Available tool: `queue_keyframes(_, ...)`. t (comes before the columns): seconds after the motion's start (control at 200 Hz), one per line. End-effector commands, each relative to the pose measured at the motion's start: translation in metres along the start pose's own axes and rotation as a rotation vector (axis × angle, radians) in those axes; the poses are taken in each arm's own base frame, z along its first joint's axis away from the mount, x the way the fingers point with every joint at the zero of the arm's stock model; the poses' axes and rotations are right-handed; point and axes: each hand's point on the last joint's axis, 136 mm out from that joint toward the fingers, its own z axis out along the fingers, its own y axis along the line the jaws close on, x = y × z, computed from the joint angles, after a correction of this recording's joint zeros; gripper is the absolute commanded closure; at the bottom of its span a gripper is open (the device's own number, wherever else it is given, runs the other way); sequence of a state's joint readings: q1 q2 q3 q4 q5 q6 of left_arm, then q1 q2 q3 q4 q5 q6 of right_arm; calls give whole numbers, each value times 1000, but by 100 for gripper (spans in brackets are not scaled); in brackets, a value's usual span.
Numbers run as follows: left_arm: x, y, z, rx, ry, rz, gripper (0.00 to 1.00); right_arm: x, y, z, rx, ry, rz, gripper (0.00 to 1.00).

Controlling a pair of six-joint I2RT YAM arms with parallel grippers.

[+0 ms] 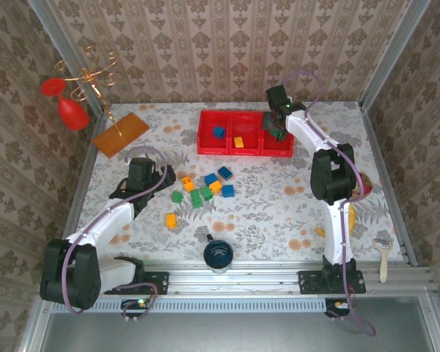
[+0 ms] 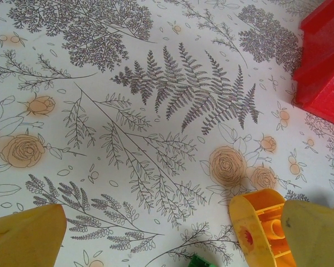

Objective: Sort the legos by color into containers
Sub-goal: Place the lego in the container.

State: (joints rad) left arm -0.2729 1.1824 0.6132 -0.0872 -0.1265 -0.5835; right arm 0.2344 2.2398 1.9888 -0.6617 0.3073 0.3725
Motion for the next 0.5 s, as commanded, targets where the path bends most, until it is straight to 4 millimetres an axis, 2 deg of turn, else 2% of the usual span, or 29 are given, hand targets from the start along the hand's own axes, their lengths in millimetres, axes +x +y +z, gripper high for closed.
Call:
queue_keyframes(0.0,-5,0,-4,-7,17,18,0,-6,-5,-18,-7,-14,10,16)
queue_keyframes(0.29,6,-4,-7,16,80,68,0,2,-11,-47,-43,-52,41,8)
queue_keyframes(0.495,12,-25,-6,96,130,155,0,24,-19,-64,-56,-54,71,1)
